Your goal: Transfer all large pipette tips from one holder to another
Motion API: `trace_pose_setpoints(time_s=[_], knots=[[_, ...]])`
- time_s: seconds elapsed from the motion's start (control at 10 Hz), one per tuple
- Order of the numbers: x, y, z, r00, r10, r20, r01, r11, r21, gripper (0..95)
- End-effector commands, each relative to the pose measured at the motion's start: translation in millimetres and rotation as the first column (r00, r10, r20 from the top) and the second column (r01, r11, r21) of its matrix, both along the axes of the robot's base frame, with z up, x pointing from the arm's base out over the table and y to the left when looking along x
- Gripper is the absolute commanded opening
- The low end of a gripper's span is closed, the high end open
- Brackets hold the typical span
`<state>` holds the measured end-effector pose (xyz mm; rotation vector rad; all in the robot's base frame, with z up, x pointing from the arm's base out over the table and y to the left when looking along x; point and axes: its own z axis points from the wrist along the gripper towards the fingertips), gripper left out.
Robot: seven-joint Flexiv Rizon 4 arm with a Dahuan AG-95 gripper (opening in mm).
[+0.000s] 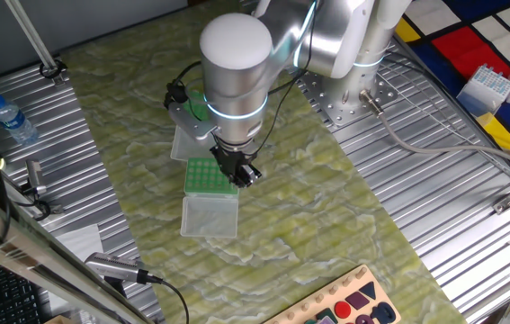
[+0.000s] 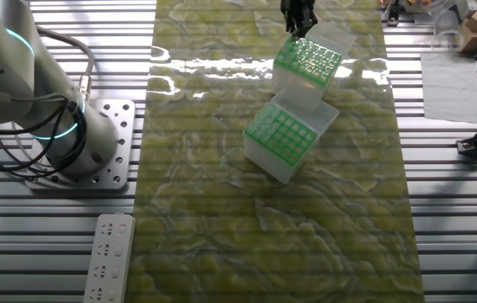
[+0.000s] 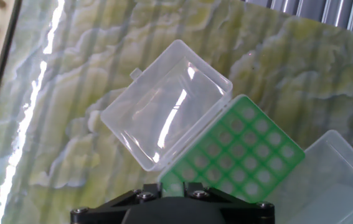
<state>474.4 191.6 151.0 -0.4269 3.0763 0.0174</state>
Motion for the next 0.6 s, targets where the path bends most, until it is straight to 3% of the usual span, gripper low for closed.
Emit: trace_pose_setpoints(time_s=[0.1,0.3,0.4,0.5,0.6], knots=[[0.8,-0.3,5.9,1.000,-0.004,-0.007,0.004,1.000,0.001,0.0],[1.6,-1.9,23.4,1.000,0.005,-0.023,-0.005,1.000,0.002,0.0],[1.8,-5.1,38.8,0.999,0.018,-0.034,-0.018,1.000,0.001,0.0],[2.0,-6.9,43.1,0.999,0.023,-0.037,-0.023,1.000,0.002,0.0],[2.0,-13.2,59.0,0.998,0.042,-0.039,-0.042,0.999,0.008,0.0]])
